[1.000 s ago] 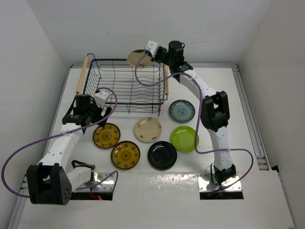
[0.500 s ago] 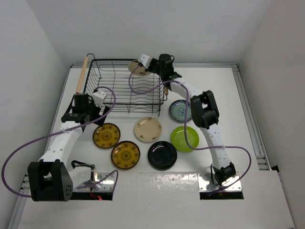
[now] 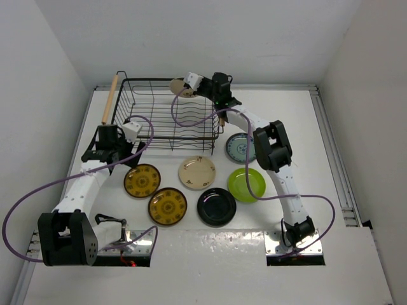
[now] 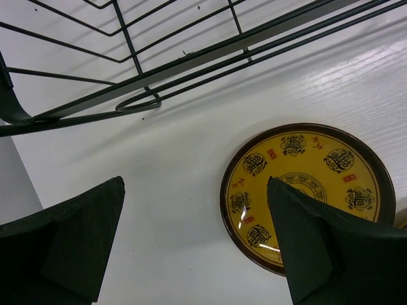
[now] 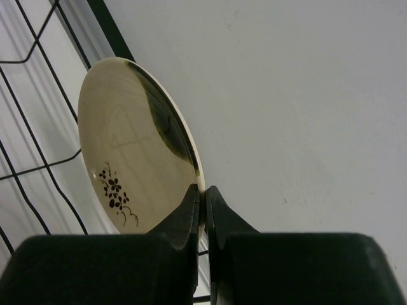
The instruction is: Load the plates into the dish rack
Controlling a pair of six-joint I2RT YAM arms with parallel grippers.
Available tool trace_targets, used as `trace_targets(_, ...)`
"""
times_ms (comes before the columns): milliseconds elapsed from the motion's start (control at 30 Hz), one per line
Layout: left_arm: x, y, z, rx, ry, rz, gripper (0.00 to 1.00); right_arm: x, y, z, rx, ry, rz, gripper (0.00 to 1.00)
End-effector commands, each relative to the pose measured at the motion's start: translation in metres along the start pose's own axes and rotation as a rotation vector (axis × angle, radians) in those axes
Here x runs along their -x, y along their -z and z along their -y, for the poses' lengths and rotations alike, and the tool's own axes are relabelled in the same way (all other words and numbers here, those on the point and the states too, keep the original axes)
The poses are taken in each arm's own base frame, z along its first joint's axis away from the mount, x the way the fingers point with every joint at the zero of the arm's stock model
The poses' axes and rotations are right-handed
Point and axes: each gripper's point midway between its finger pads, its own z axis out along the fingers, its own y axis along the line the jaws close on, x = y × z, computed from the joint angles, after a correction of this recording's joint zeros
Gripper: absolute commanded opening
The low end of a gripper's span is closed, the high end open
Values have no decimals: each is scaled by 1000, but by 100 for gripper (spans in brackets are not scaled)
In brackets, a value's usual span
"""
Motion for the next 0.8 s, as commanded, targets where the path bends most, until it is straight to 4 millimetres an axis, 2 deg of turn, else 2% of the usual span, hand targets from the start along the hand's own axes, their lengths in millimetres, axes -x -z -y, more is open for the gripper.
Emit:
trace_targets(0,14,3,-7,7,0,43,99,91,14,57,-98,41,197,0)
trace_targets(100,13,3,-10,13,6,40,99,94,22,52,-62,45,206,0)
trace_targets(133,13,3,-10,13,6,40,99,86,22,39,-29,39,192,0)
trace_targets(167,13,3,-10,13,-3,40,99,88,25,38,-22,42,193,0)
trace_targets(267,8,2,-11,15,4,28,99,75,30,19,36,46,154,0)
trace_targets(367,8,2,-11,15,4,28,99,64,30,16,28,64,120,0)
trace_targets(400,8,2,-11,15,4,28,99,62,29,26,-2,89,105,0)
trace_targets(500,8,2,-9,5,13,33,99,46,22,30,-31,95,63,0)
trace_targets(600,9,2,-7,-3,13,37,99,38,21,25,-19,98,45,0)
trace_targets(767,5,1,-7,1,14,25,99,19,21,4,37,94,10,0)
